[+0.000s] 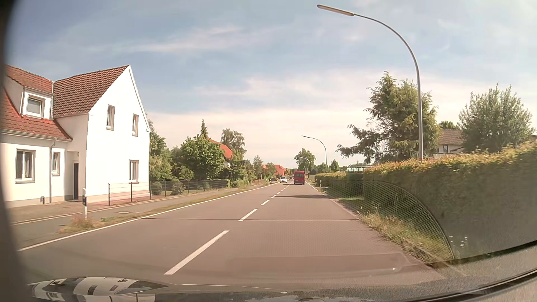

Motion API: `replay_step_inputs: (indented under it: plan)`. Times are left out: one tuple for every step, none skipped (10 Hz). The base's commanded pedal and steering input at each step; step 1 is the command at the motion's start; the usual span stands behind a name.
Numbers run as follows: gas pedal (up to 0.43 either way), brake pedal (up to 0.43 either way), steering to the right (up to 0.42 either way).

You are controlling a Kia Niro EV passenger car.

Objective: Follow the waypoints while adhering to traffic rules and regulations

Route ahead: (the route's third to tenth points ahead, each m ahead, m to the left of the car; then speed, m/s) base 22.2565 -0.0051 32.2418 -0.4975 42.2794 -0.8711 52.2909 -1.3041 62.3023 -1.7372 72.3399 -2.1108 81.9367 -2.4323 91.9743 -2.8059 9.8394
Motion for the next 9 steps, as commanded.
replay_step_inputs:
  plan:
    - [0.228,0.000,0.027]
    - [0.228,0.000,0.024]
    - [0.228,0.000,0.020]
    - [0.228,0.000,0.014]
    - [0.228,0.000,0.010]
    - [0.228,0.000,0.006]
    - [0.228,0.000,0.002]
    - [0.228,0.000,-0.001]
    - [0.228,0.000,-0.003]
